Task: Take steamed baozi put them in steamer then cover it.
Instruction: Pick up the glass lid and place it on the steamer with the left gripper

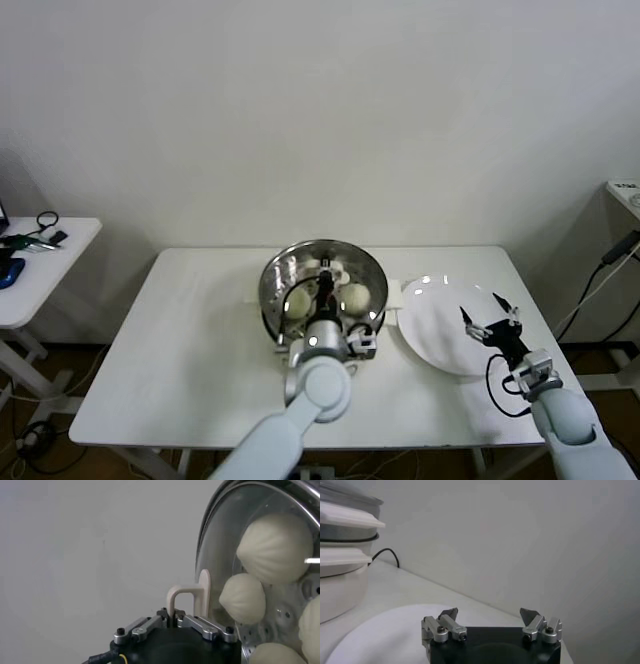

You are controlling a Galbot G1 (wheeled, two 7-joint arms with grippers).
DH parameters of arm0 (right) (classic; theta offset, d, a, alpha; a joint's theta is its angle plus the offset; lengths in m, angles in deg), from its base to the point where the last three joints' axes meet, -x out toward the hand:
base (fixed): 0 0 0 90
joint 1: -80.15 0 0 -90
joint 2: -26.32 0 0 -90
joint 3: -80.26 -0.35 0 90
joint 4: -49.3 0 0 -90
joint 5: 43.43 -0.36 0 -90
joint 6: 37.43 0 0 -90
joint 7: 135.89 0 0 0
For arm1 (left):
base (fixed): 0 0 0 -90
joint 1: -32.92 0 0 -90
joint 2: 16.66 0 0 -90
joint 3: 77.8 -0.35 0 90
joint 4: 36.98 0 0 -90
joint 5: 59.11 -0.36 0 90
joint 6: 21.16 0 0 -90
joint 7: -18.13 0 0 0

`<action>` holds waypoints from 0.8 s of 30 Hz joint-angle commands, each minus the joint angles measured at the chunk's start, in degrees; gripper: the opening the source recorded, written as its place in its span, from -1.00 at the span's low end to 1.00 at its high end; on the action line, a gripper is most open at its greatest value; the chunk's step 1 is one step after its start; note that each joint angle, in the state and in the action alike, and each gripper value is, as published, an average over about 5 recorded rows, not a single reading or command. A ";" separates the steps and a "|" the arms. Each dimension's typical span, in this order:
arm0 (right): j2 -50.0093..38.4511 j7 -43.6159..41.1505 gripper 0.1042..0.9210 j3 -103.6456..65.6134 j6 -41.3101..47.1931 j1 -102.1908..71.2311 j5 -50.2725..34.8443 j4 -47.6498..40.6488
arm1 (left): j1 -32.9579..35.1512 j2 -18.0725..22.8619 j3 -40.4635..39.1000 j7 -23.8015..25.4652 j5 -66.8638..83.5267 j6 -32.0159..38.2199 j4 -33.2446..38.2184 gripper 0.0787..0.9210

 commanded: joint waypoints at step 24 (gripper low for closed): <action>0.48 -0.79 0.76 -0.28 -0.68 -0.07 1.23 -0.41 | 0.36 -0.48 -0.27 -7.18 7.33 -2.81 -1.85 -0.84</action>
